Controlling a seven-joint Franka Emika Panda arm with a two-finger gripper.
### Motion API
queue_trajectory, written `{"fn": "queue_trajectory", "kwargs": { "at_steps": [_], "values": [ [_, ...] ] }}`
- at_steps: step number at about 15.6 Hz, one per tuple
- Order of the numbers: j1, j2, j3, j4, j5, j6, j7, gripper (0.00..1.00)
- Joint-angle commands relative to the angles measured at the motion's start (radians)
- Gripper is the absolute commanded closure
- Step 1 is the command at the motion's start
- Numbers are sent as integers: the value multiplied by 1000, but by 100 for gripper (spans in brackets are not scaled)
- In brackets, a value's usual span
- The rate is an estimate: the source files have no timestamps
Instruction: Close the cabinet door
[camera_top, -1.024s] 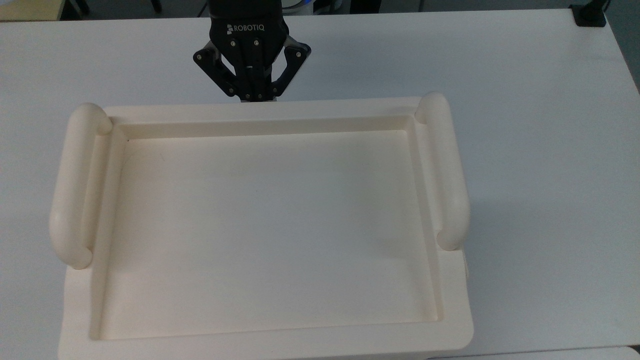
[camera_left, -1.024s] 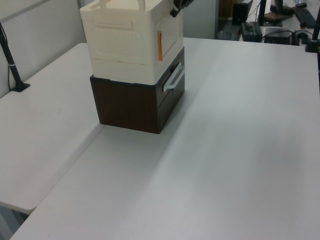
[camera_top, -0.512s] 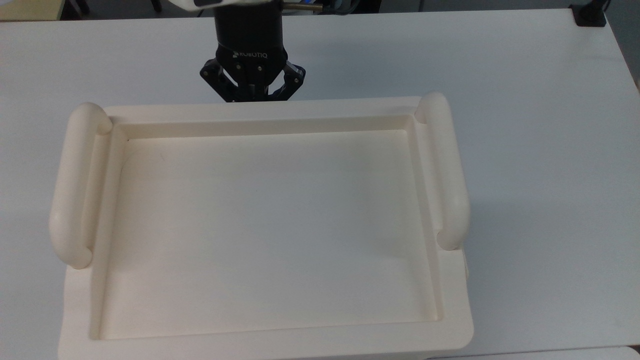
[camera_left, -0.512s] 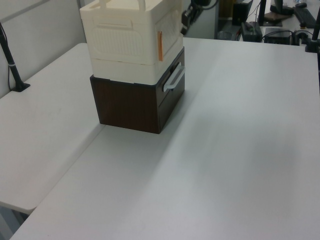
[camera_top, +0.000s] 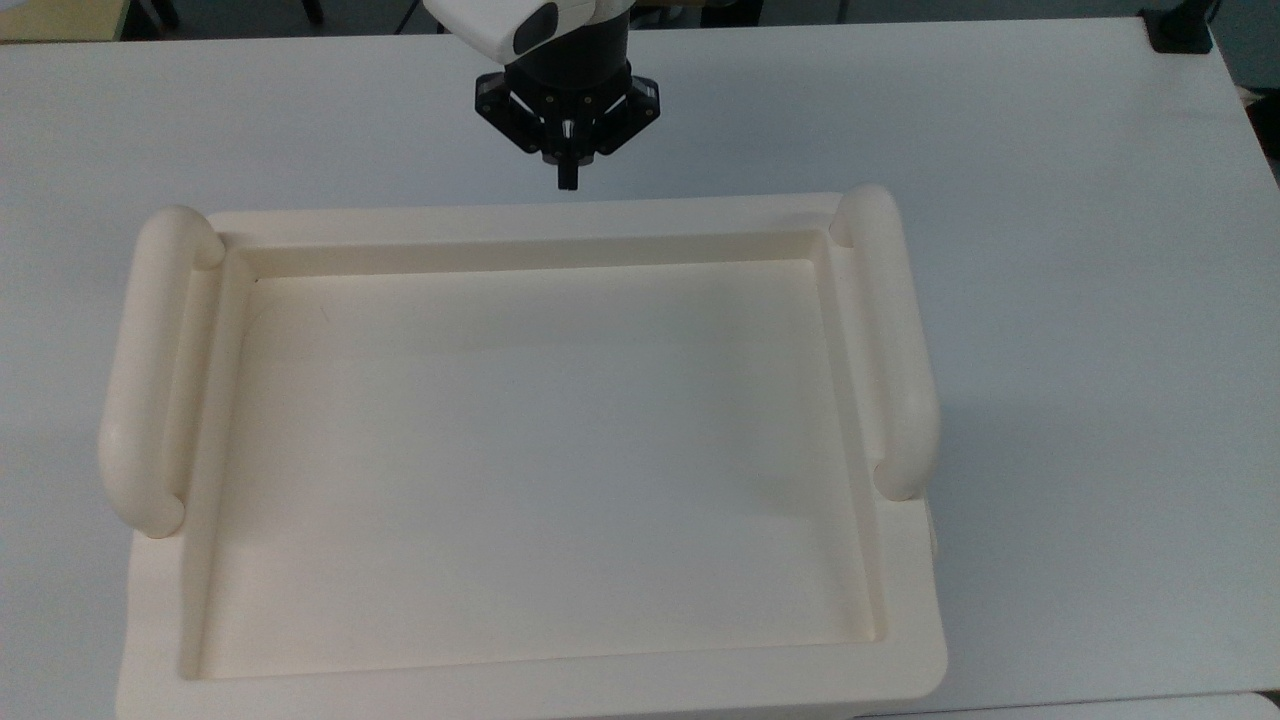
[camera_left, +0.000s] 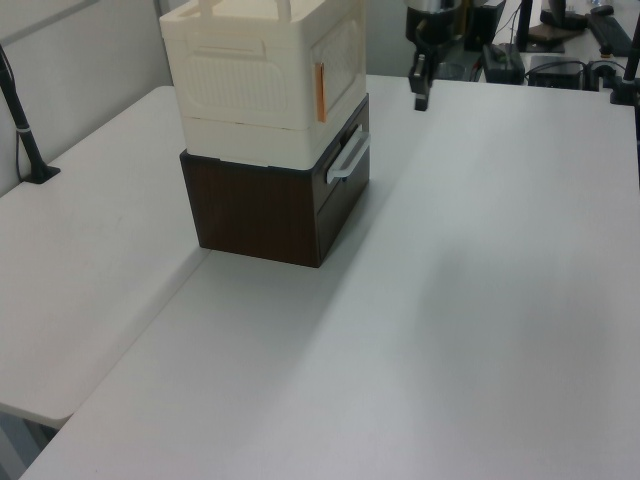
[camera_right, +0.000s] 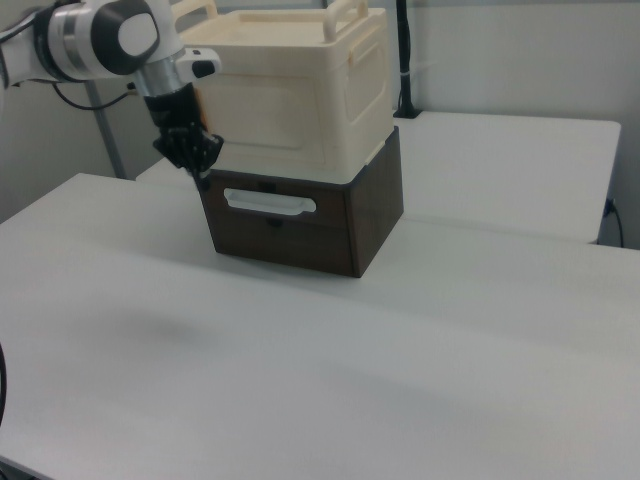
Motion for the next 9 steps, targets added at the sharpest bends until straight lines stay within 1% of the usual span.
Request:
{"fn": "queue_trajectory", "kwargs": {
  "at_steps": [1, 3, 5, 6, 7, 8, 9],
  "values": [
    [5, -125, -3, -120, 1, -74, -12, 92],
    [3, -154, -3, -137, 1, -96, -11, 88],
    [-3, -153, -3, -134, 1, -119, -11, 70],
    [-3, -148, -3, -131, 1, -114, -11, 59],
    [-3, -145, -4, -133, 1, -110, -12, 40],
    [-3, -142, -4, -133, 0, -105, -12, 27],
    [-5, -141, -4, -133, 0, -94, -12, 4]
  ]
}}
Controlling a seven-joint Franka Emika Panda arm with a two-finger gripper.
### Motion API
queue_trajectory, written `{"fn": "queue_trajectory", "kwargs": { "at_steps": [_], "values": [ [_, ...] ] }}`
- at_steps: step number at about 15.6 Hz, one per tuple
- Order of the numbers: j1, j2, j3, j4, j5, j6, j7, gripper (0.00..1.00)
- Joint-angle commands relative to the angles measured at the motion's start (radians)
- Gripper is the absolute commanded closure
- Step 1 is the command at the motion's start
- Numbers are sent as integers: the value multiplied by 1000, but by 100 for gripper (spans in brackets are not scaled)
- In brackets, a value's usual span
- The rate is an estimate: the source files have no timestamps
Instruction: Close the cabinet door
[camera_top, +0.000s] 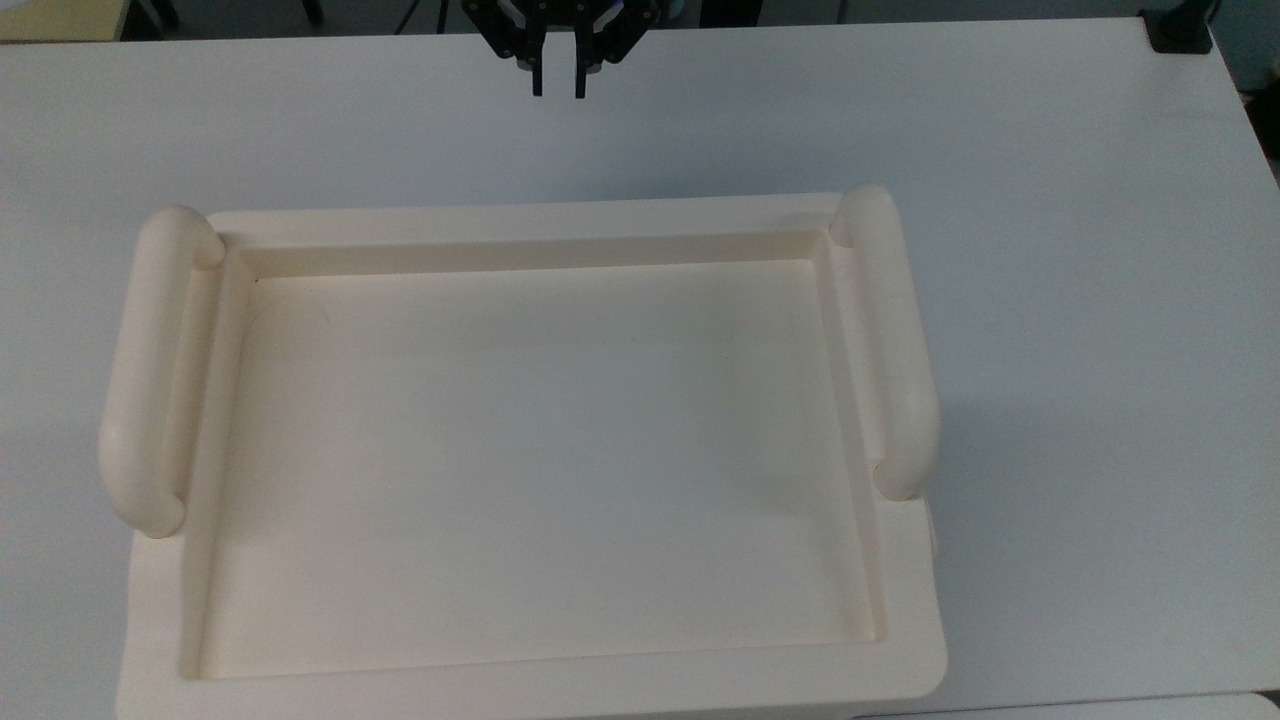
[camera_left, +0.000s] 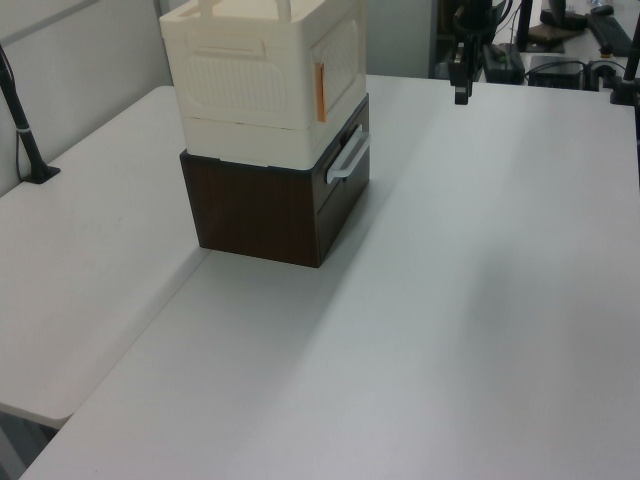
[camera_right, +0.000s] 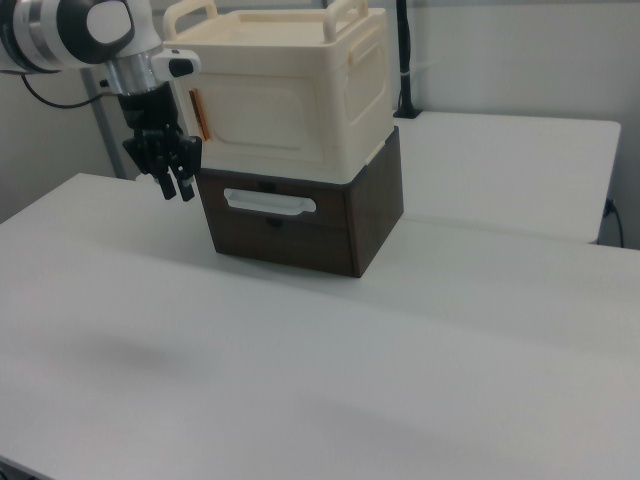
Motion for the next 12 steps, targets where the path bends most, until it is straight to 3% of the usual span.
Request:
{"fn": "queue_trajectory", "kwargs": {
  "at_steps": [1, 12],
  "values": [
    [-3, -16, -4, -36, -2, 27, -11, 0],
    [-11, -16, -11, -31, 3, 52, -8, 0]
  ]
}}
